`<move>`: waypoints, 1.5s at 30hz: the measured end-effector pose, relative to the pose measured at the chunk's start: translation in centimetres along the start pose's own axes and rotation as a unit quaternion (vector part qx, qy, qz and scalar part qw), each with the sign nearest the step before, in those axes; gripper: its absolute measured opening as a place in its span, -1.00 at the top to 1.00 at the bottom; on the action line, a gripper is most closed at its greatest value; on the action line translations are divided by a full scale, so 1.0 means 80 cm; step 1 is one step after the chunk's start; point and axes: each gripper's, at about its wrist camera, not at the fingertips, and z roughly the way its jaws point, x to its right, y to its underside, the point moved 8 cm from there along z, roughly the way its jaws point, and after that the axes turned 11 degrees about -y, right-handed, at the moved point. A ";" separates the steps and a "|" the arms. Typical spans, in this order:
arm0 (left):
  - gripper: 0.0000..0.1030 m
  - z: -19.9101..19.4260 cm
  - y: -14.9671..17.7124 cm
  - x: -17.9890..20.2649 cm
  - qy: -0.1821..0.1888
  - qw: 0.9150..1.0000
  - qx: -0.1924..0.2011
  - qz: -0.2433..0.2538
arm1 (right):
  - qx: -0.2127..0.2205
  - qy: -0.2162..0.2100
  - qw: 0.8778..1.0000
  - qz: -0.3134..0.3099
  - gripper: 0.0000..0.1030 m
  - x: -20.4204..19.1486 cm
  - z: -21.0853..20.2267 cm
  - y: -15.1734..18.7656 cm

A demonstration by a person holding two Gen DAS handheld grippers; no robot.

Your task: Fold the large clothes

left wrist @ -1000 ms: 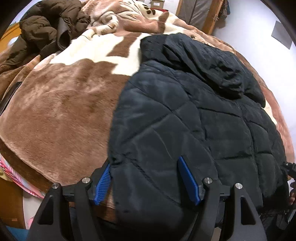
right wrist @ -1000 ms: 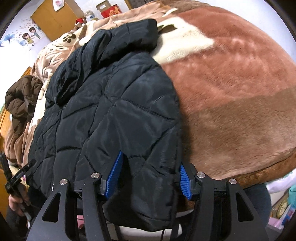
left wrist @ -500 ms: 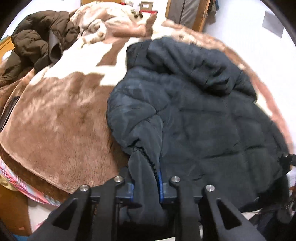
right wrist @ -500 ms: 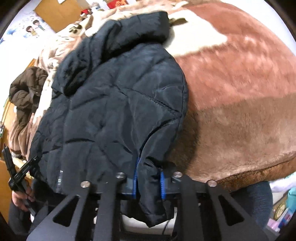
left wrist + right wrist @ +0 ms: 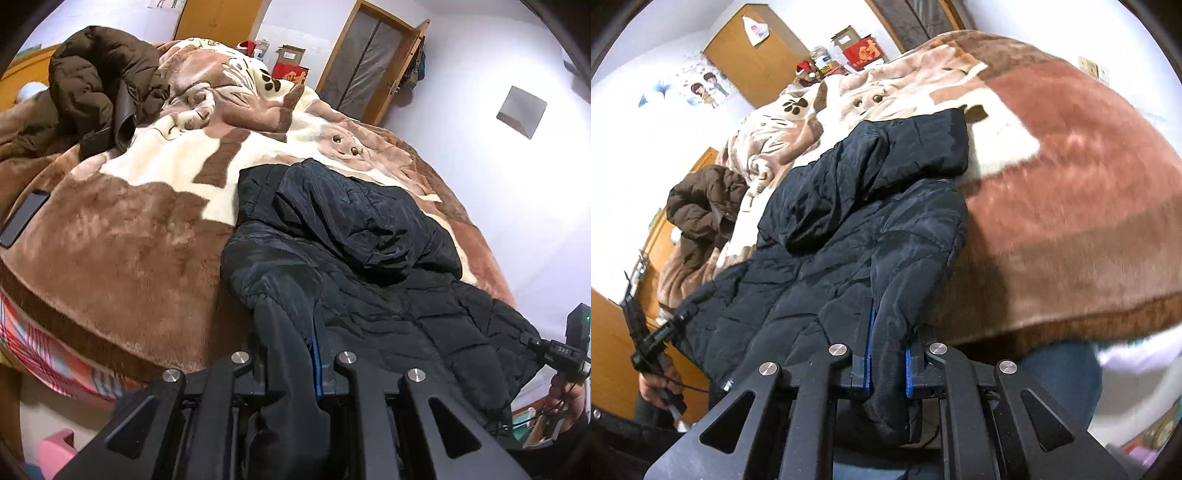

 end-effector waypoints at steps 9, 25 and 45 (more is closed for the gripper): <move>0.69 -0.025 -0.049 0.004 0.032 0.998 0.033 -0.034 | 0.047 -0.036 0.998 -0.013 0.76 -0.036 -0.027 -0.051; 0.65 0.145 -0.263 0.043 -0.007 0.999 0.036 -0.038 | 0.061 0.000 0.998 0.028 0.74 0.007 0.107 -0.301; -0.35 0.251 -0.301 0.033 0.022 0.996 -0.009 -0.082 | 0.023 -0.043 0.994 0.095 -0.25 0.079 0.182 -0.367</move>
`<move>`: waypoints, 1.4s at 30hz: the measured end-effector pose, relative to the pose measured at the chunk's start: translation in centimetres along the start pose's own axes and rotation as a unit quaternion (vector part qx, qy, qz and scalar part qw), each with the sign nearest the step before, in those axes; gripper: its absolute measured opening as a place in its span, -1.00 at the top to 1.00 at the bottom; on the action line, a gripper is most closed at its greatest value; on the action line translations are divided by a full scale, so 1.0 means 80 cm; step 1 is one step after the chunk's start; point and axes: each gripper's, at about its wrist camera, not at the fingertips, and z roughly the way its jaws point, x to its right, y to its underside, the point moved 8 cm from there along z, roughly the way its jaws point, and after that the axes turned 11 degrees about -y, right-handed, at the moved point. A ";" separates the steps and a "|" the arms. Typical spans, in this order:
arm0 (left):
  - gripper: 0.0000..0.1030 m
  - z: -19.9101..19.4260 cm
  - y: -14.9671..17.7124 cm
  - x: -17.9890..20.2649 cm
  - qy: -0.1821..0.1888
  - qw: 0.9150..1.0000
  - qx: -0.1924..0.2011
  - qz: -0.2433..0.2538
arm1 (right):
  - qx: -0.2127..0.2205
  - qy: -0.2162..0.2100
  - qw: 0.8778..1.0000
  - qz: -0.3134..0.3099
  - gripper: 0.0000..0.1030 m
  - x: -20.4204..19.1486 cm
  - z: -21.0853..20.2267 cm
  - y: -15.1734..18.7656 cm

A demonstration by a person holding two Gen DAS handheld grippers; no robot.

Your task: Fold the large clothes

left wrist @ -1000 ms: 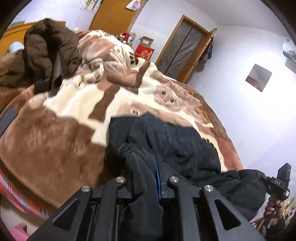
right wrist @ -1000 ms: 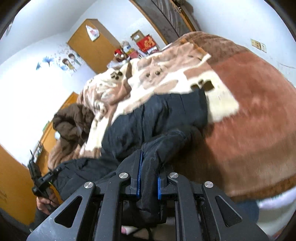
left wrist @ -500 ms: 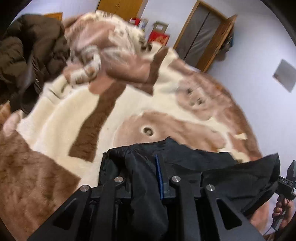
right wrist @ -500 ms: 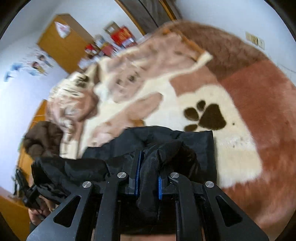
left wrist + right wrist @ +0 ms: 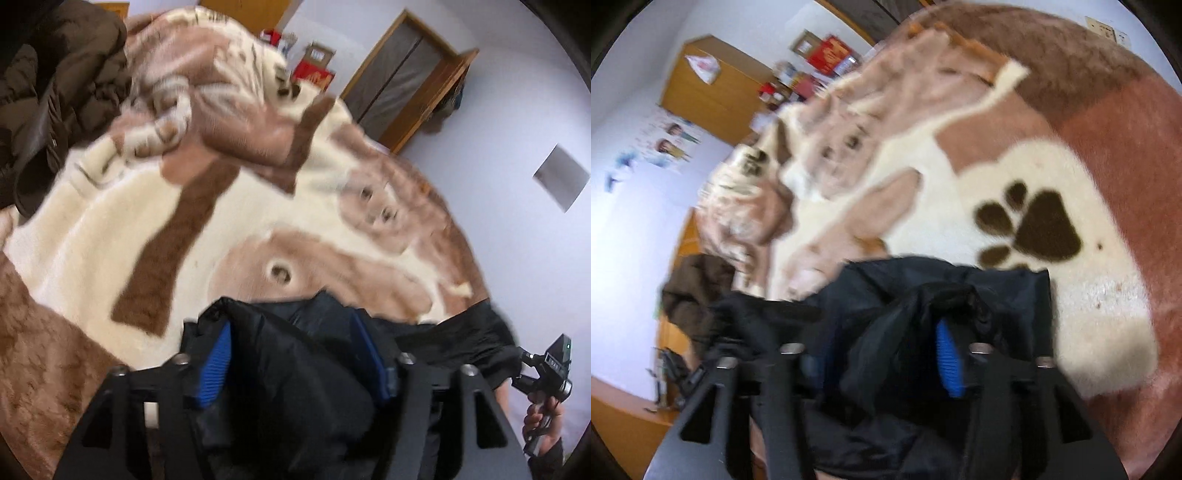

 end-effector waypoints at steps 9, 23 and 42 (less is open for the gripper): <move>-0.55 -0.054 0.020 0.043 0.001 0.996 0.062 0.058 | 0.037 0.062 0.986 -0.148 -0.27 -0.067 -0.012 0.050; -0.55 0.047 0.087 0.097 -0.012 0.990 -0.002 0.144 | -0.005 0.139 0.967 -0.214 -0.26 -0.034 0.068 0.089; -0.59 0.185 0.076 0.129 -0.098 0.974 0.001 0.202 | -0.029 0.217 0.952 -0.215 -0.25 0.034 0.178 0.054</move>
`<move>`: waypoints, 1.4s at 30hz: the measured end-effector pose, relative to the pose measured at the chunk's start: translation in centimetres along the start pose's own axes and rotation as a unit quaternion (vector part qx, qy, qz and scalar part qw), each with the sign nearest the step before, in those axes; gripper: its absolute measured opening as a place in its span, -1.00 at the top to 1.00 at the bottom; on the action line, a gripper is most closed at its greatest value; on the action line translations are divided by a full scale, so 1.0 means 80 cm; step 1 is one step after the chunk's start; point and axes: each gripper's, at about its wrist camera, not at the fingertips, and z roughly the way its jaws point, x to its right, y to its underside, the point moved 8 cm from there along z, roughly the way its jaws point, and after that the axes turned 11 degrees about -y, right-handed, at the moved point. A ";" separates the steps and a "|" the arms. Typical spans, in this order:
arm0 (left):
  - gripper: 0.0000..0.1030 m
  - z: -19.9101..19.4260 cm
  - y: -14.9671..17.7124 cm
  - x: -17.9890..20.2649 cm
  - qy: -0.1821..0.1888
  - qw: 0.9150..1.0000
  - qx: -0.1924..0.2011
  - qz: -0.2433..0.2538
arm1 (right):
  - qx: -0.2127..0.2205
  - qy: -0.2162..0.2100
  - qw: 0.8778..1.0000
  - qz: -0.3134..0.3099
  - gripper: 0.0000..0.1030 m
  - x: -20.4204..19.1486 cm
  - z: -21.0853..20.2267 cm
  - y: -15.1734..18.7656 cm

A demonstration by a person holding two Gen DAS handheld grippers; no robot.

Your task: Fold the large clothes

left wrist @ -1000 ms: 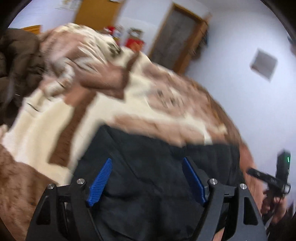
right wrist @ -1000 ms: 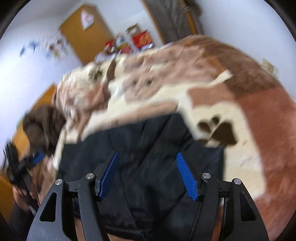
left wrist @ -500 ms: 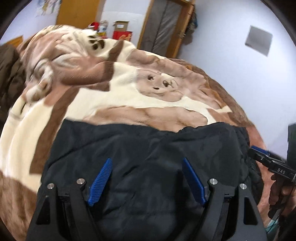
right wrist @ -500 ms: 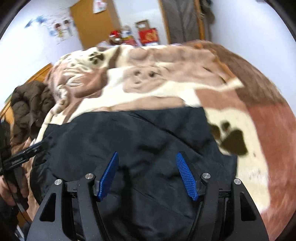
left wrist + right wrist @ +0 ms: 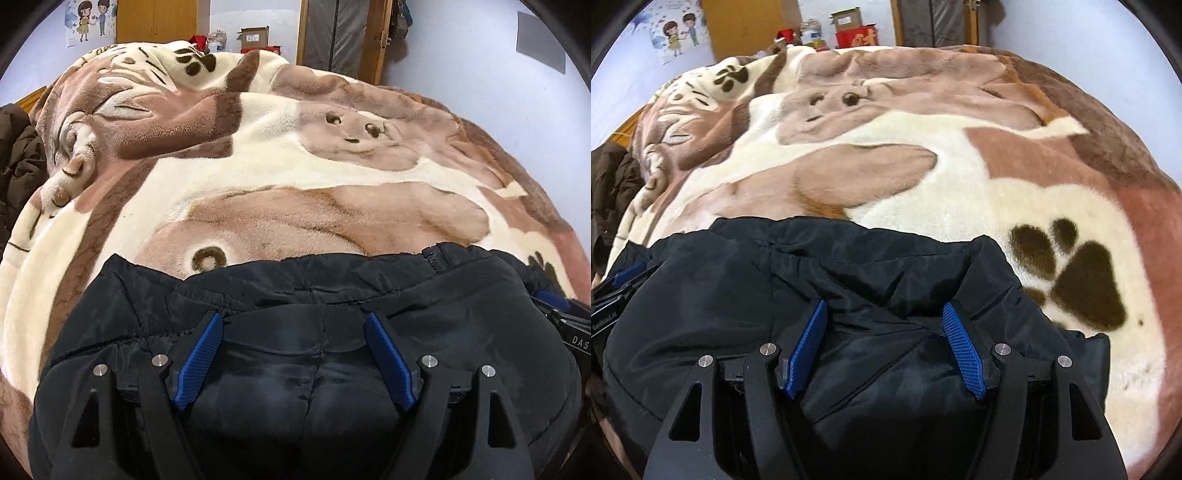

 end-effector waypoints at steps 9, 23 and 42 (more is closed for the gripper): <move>-0.58 -0.050 -0.023 -0.088 -0.033 0.999 0.033 -0.009 | 0.052 0.002 0.998 0.018 -0.25 0.014 -0.073 -0.021; -0.68 0.038 0.014 -0.115 -0.029 0.997 -0.005 -0.073 | 0.027 0.033 0.998 0.038 -0.27 0.061 0.001 0.005; -0.66 -0.118 -0.029 -0.105 -0.015 0.994 0.076 -0.077 | 0.091 -0.006 0.996 0.005 -0.27 -0.024 -0.127 -0.018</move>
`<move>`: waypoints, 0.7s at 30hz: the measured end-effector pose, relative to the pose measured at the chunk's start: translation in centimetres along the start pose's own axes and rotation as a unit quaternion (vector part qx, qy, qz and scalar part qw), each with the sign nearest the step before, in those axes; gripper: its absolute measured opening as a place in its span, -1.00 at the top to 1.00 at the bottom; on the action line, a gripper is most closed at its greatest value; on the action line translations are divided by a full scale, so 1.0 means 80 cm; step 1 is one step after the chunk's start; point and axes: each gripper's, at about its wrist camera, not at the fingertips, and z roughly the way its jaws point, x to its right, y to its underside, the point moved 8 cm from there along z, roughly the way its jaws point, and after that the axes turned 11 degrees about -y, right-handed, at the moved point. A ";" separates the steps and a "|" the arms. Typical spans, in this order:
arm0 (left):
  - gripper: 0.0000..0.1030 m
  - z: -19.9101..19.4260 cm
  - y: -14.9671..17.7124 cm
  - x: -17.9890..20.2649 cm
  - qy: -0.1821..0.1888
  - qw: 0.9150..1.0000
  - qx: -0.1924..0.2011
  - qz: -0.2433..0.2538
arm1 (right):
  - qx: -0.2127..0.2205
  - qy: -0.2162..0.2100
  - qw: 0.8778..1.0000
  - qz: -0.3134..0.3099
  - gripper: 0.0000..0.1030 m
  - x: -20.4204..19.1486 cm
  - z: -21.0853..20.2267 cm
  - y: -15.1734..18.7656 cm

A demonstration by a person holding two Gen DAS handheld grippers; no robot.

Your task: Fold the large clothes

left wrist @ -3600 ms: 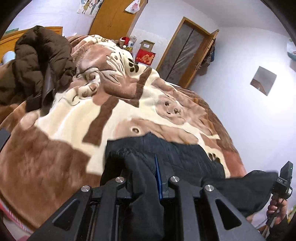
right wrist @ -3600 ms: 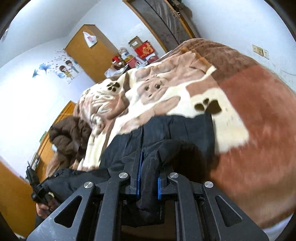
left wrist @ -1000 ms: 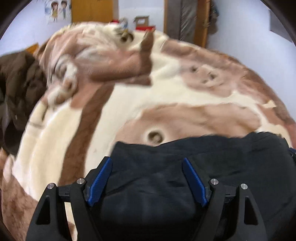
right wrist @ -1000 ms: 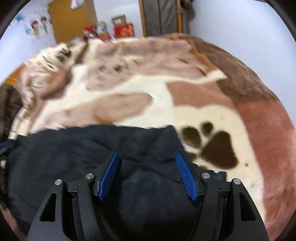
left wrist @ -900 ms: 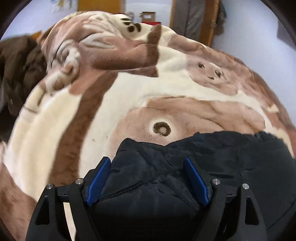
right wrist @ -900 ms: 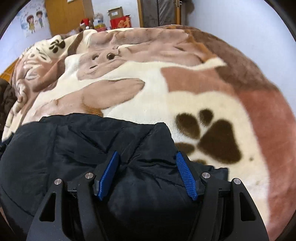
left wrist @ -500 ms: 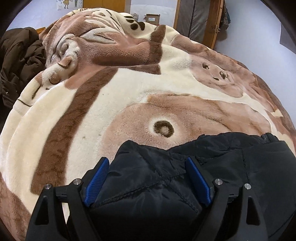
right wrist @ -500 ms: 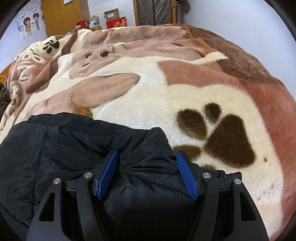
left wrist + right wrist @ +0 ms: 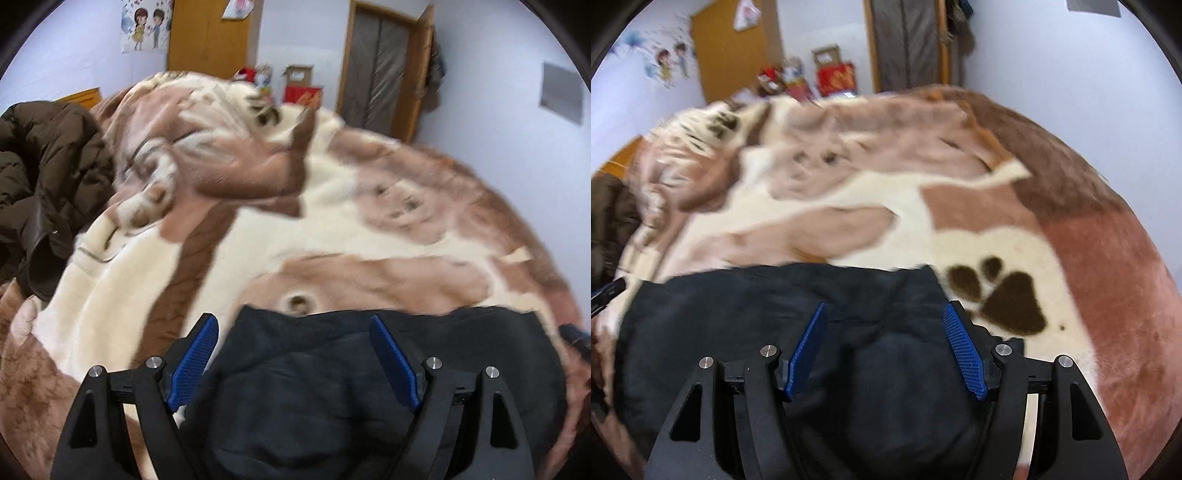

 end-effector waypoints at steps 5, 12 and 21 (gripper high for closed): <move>-0.66 -0.009 0.034 0.098 0.074 0.995 -0.010 0.063 | -0.041 -0.034 0.998 -0.028 -0.27 -0.048 0.036 0.038; -0.68 0.060 0.085 0.131 0.060 0.994 -0.051 0.076 | -0.065 -0.023 0.997 -0.038 -0.27 -0.028 0.089 0.065; -0.65 0.032 0.073 0.116 0.046 0.993 -0.053 0.095 | -0.053 -0.026 0.998 -0.030 -0.27 -0.022 0.065 0.051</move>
